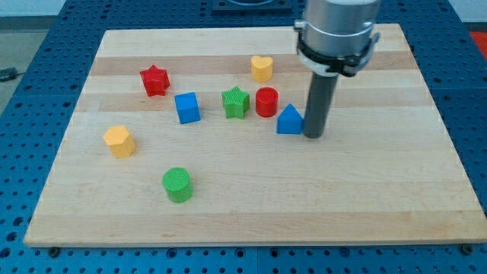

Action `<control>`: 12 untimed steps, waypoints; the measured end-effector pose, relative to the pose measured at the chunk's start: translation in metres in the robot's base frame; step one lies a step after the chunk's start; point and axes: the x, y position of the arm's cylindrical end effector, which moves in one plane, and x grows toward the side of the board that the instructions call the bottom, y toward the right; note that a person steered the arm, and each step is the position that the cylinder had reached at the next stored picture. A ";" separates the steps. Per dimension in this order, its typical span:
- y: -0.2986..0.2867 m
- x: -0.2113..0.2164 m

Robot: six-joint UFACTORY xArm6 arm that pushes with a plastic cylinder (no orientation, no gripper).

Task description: Push the green circle into the green star

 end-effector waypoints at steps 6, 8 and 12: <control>-0.069 0.126; -0.192 0.140; -0.140 0.075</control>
